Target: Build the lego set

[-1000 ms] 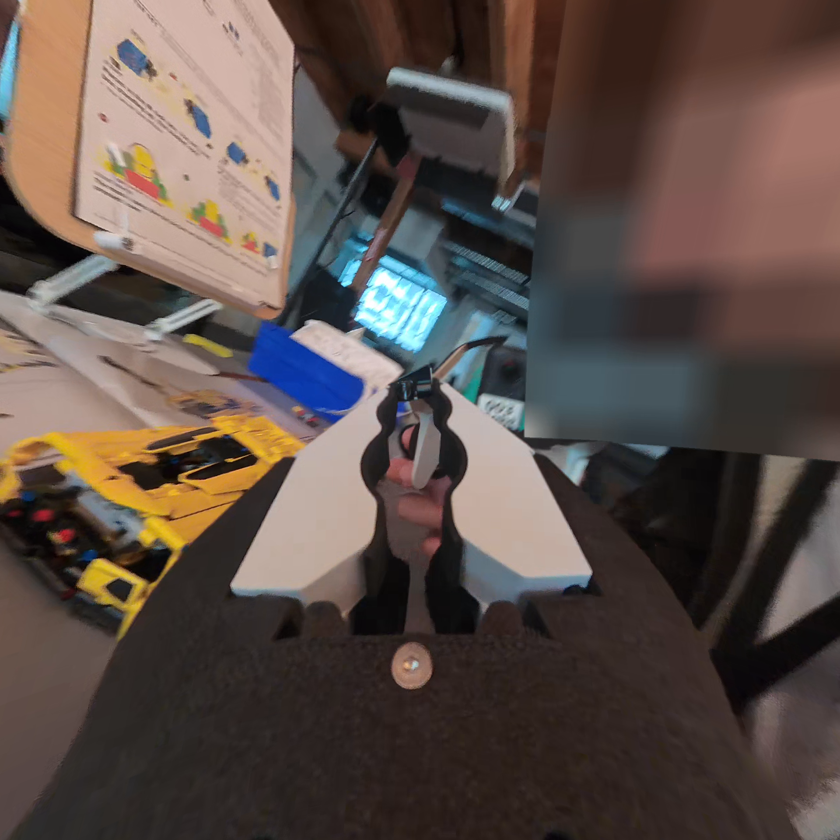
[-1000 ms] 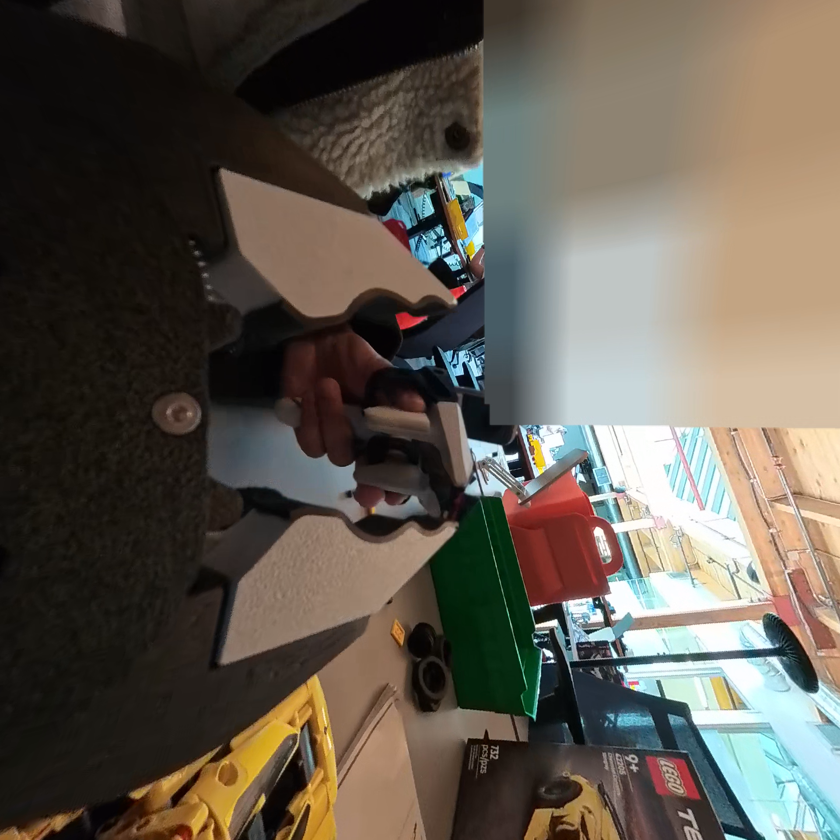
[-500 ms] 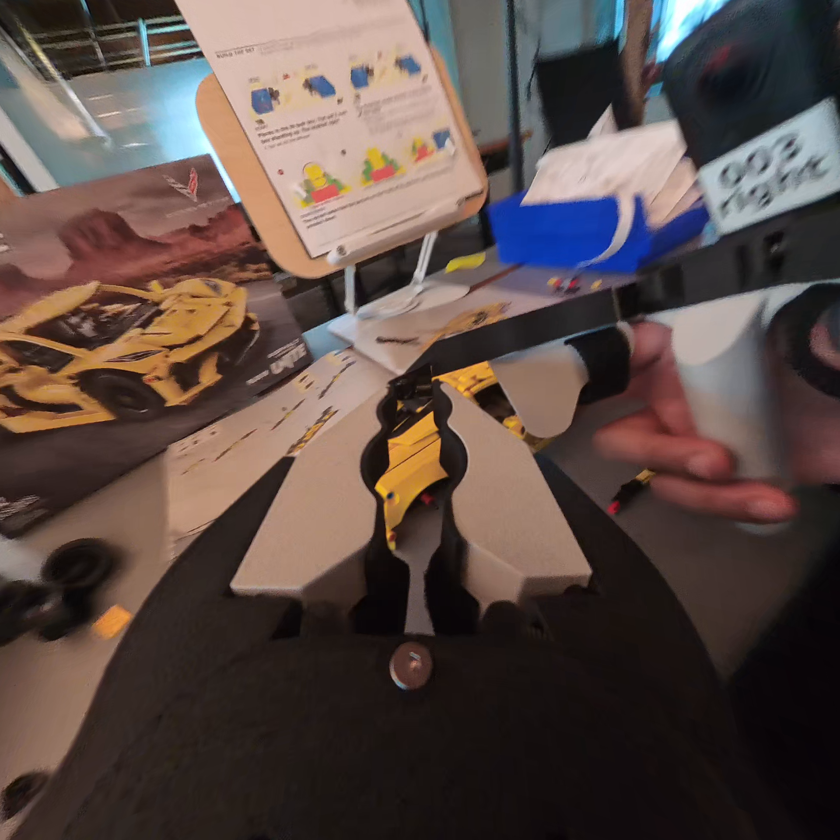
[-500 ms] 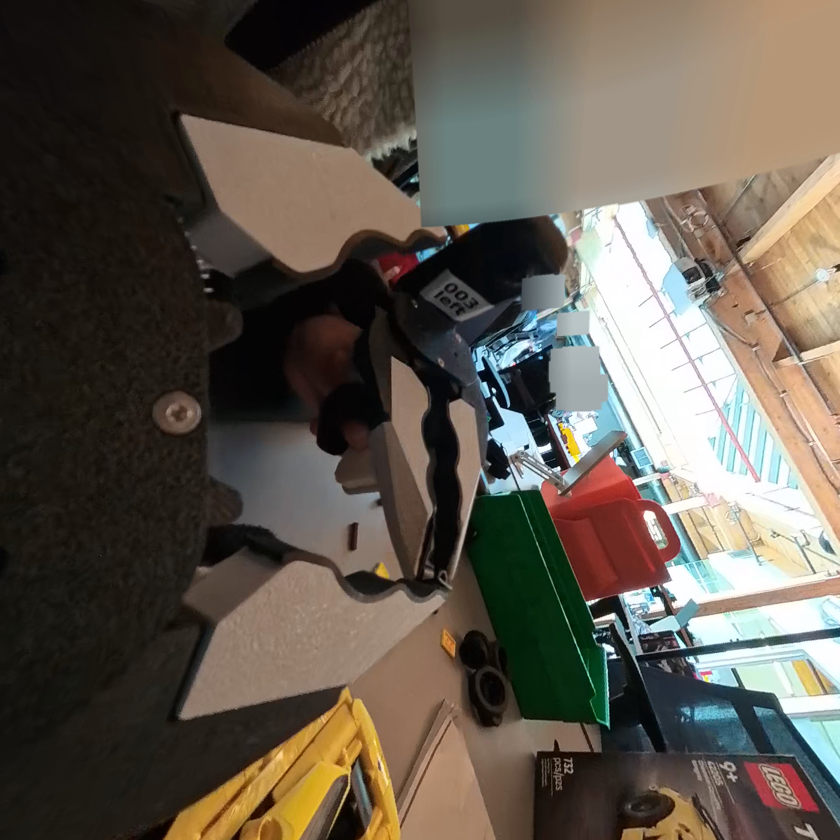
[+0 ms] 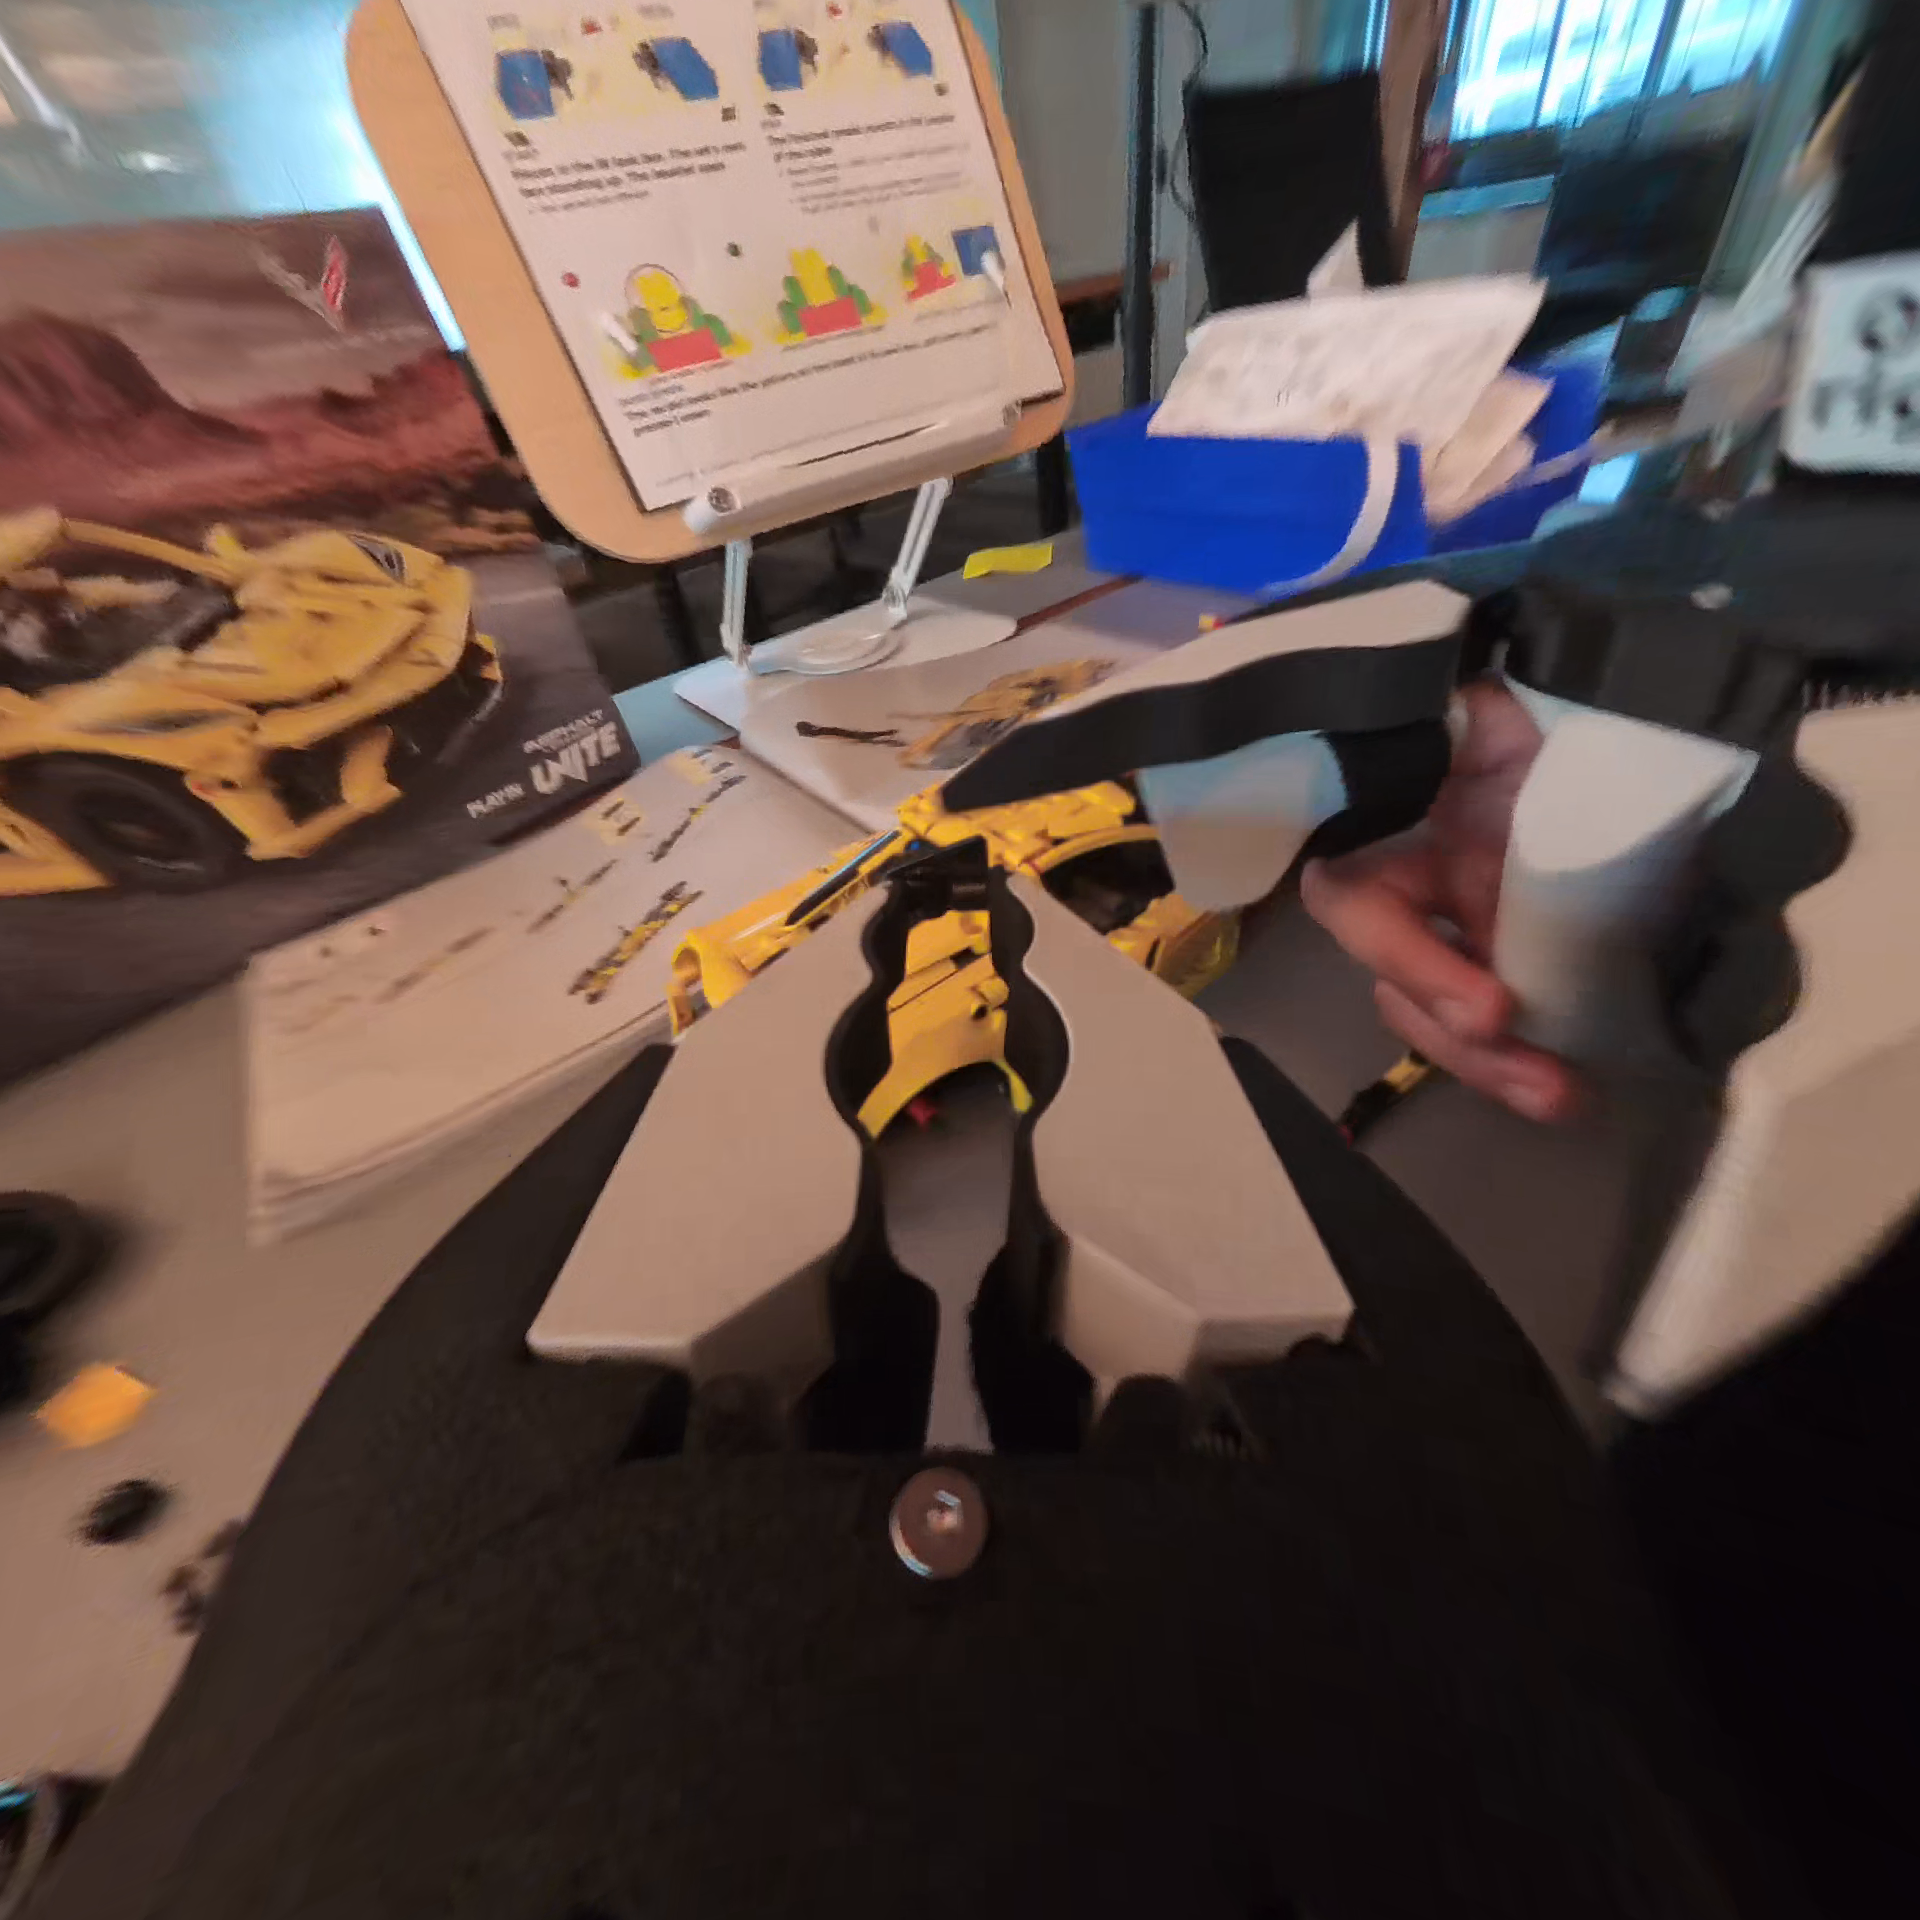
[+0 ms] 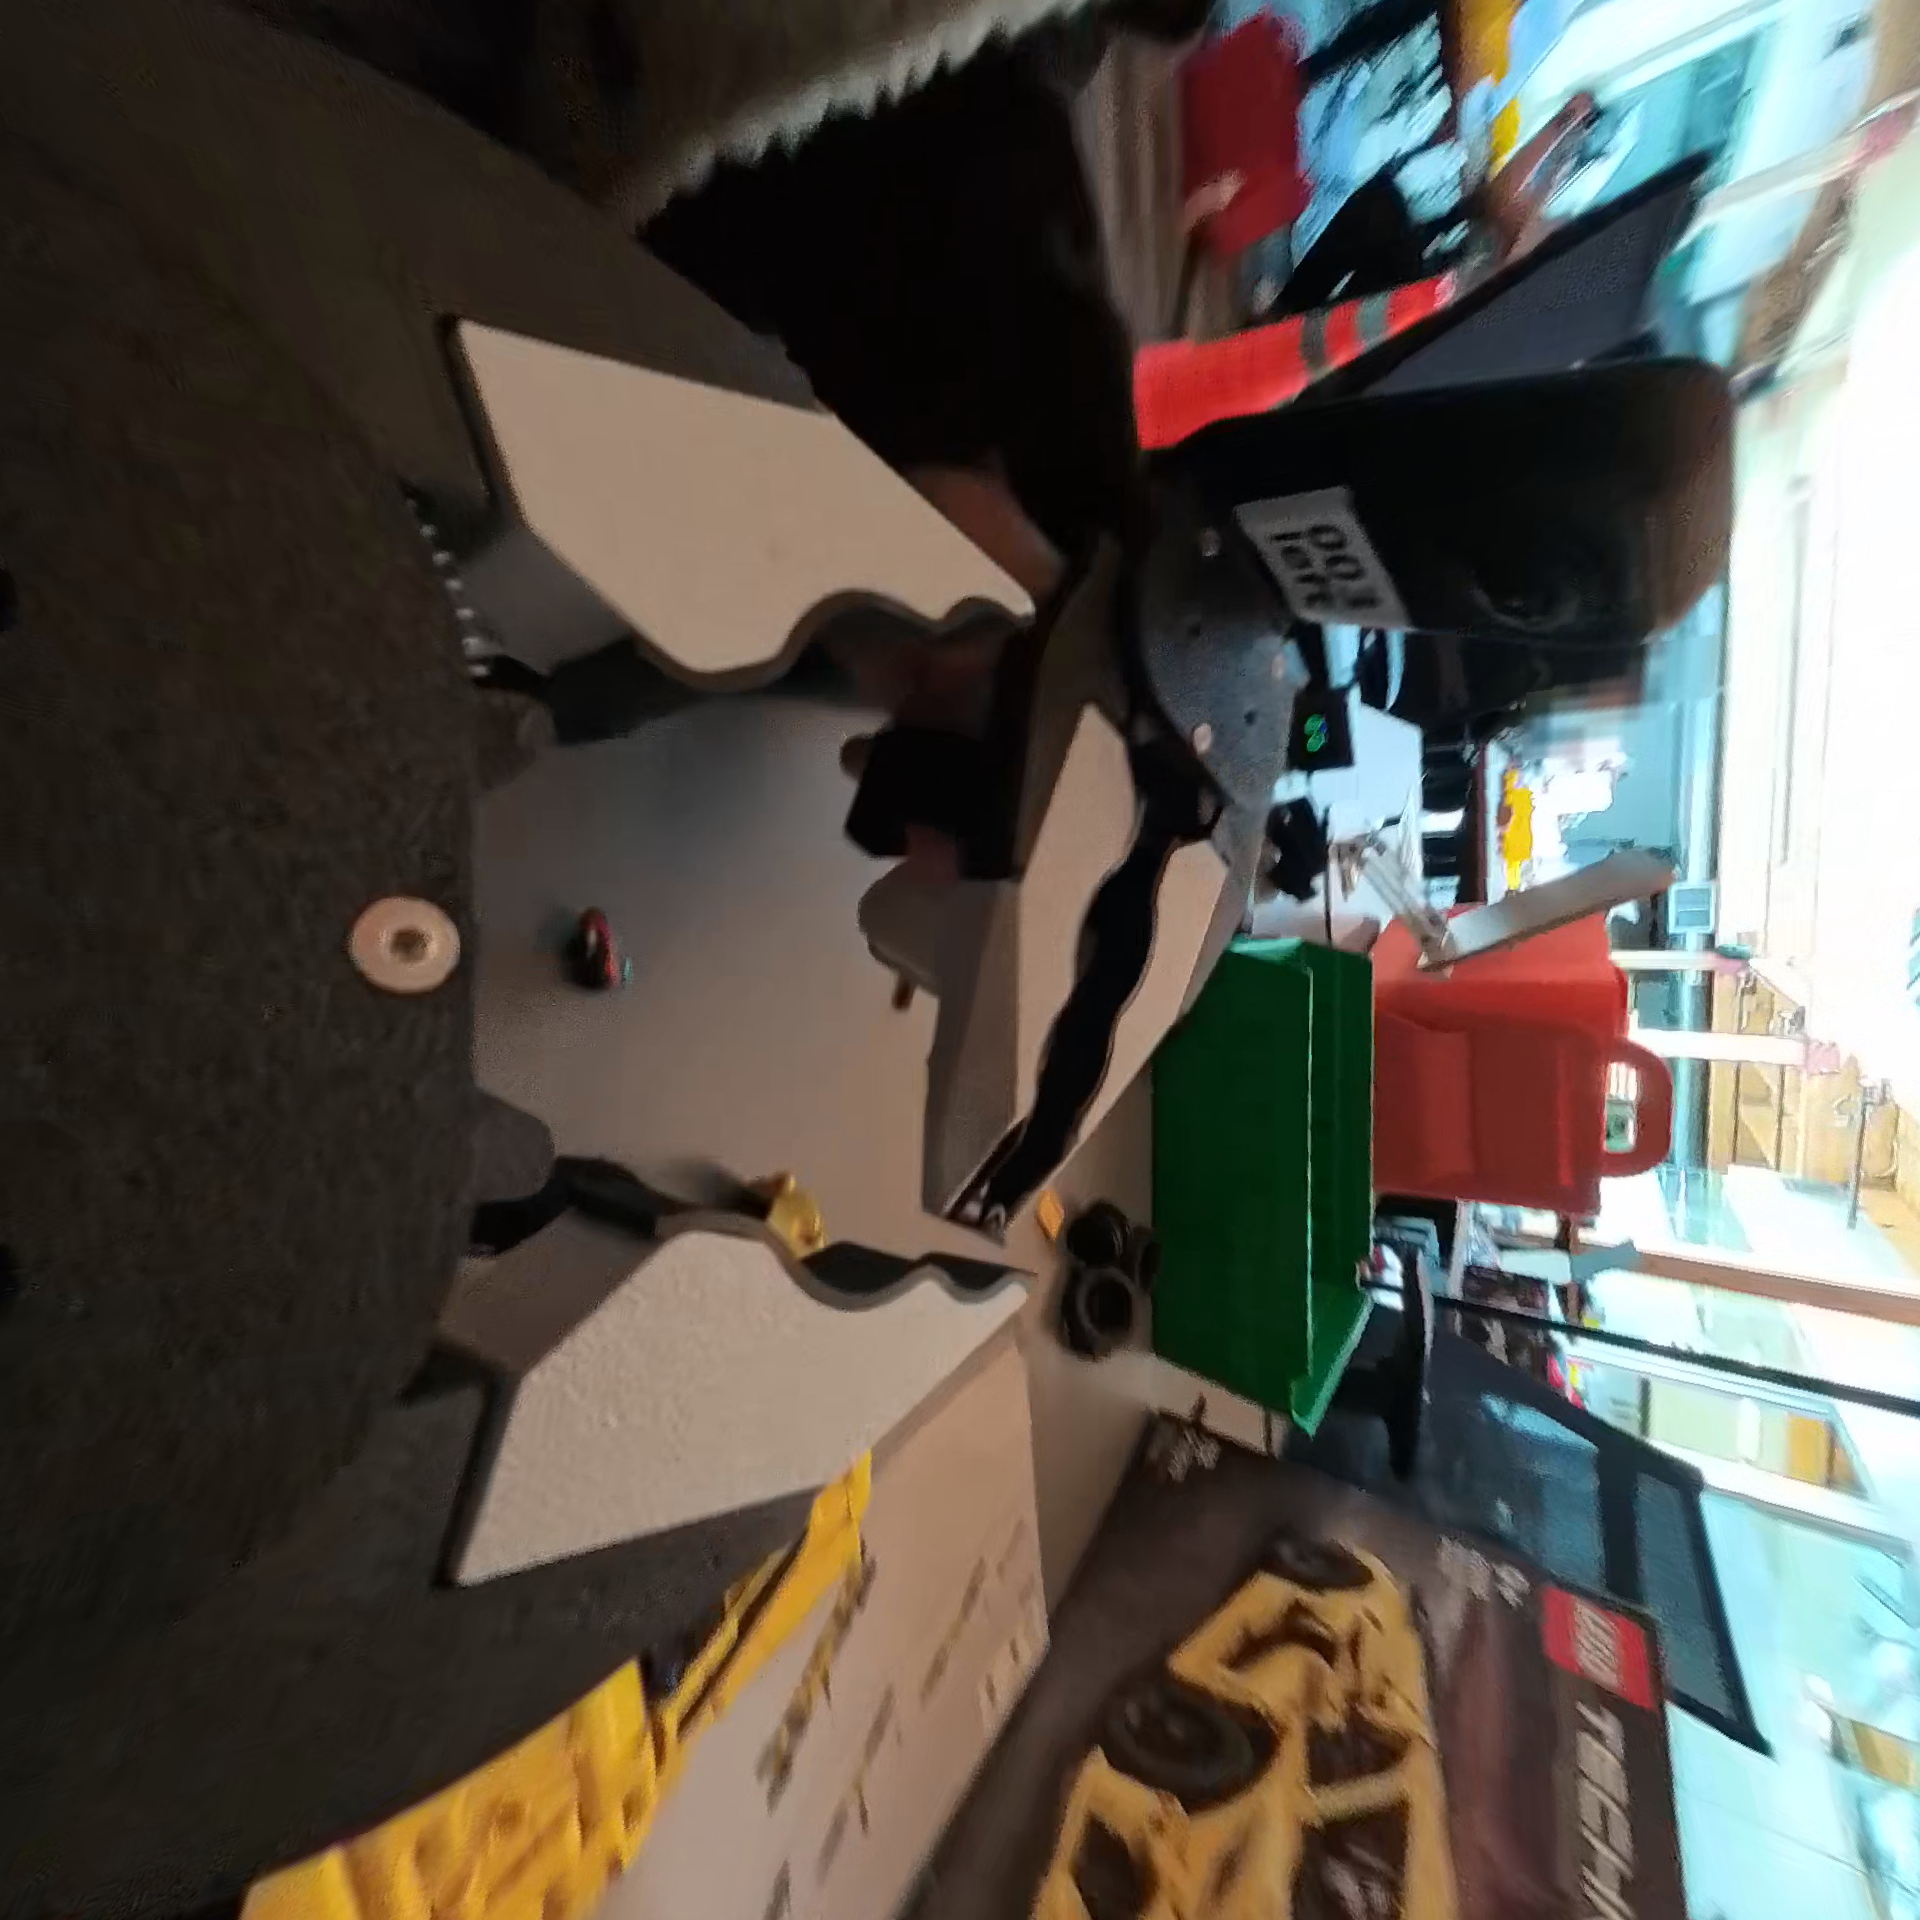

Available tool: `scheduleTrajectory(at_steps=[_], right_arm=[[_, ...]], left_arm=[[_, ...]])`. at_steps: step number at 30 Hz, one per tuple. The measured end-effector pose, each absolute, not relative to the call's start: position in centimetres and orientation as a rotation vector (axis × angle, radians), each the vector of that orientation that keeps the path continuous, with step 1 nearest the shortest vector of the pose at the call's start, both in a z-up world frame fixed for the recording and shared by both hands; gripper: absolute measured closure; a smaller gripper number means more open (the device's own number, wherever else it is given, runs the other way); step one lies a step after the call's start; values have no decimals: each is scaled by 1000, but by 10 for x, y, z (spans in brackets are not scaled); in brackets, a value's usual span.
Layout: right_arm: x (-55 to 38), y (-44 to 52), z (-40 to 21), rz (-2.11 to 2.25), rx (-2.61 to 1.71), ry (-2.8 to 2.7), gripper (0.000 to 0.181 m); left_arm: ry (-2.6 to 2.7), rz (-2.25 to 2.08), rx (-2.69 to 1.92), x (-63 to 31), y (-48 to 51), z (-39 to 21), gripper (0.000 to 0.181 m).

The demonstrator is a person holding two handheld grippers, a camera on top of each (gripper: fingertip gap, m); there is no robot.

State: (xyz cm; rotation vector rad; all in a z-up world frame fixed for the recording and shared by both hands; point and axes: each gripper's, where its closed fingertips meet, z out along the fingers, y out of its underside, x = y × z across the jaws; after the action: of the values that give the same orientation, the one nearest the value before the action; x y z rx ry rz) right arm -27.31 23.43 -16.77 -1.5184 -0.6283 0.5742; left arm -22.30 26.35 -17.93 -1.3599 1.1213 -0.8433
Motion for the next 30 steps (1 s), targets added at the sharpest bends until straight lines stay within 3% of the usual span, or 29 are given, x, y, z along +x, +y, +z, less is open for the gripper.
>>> scheduleTrajectory(at_steps=[15,19,21,24,27,29,30], right_arm=[[-278,242,-189,213,-1497,-784,78],[-279,240,-189,230,-1492,-786,76],[-287,239,-193,250,-1492,-801,61],[-278,242,-188,142,-1470,-802,71],[-279,242,-187,98,-1449,-825,70],[-288,241,-197,93,-1457,-868,56],[-286,243,-198,62,-1459,-876,58]], left_arm=[[1039,-1139,-1434,-229,263,-178,166],[1037,-1165,-1415,-230,260,-175,166],[1026,-1189,-1427,-231,261,-175,166],[1005,-1309,-1403,-232,255,-169,166],[967,-1451,-1401,-232,252,-165,166],[953,-1489,-1418,-233,253,-166,166],[944,-1517,-1421,-233,253,-166,166]])
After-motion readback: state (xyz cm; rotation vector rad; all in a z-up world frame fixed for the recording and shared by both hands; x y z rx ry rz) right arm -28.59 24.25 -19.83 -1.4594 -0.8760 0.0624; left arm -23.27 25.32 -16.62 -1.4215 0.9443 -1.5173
